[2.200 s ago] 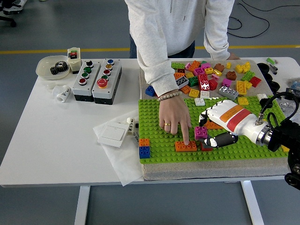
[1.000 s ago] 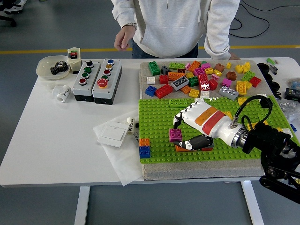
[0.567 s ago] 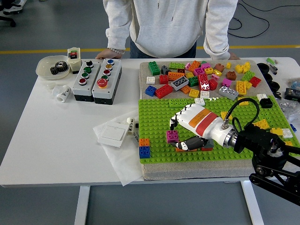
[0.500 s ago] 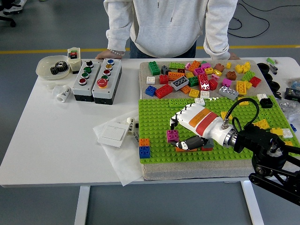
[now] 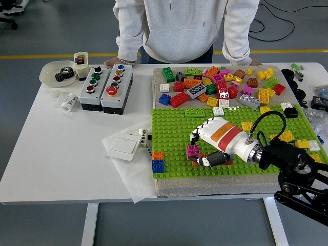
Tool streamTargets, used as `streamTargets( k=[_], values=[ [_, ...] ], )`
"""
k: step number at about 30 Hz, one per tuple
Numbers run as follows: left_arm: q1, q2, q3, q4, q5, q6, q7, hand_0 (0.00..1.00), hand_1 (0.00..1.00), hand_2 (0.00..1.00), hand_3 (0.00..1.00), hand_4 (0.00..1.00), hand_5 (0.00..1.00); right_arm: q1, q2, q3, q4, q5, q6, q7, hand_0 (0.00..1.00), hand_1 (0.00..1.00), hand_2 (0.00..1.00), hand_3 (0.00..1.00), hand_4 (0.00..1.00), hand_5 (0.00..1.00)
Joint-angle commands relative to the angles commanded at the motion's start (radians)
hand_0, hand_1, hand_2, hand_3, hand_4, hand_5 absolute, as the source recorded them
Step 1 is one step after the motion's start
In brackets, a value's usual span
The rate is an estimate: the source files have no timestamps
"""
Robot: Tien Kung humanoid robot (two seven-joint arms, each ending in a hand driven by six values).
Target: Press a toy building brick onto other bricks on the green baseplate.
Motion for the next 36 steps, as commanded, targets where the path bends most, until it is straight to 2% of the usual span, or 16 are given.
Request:
streamTargets(
  k=[14,28,36],
  values=[
    [-0.001,-0.002,0.007,0.0,-0.004,-0.001,-0.001,0.795,0.791,0.786,0.581,0.612,0.622,0.011,0.0,-0.034,-0.04,-0.017,-0.009,0.035,0.613,0.508,0.544,0.477,0.688,0.357],
    [-0.001,-0.002,0.009,-0.001,-0.002,-0.003,0.001,0.797,0.794,0.789,0.581,0.612,0.621,0.017,0.015,-0.035,-0.099,-0.014,0.007,0.047,0.615,0.509,0.545,0.477,0.685,0.35],
    [-0.002,-0.001,0.015,-0.001,-0.007,-0.004,0.001,0.798,0.796,0.789,0.58,0.612,0.621,0.015,0.006,-0.035,-0.094,-0.017,0.015,0.053,0.615,0.509,0.545,0.477,0.685,0.347]
  ],
)
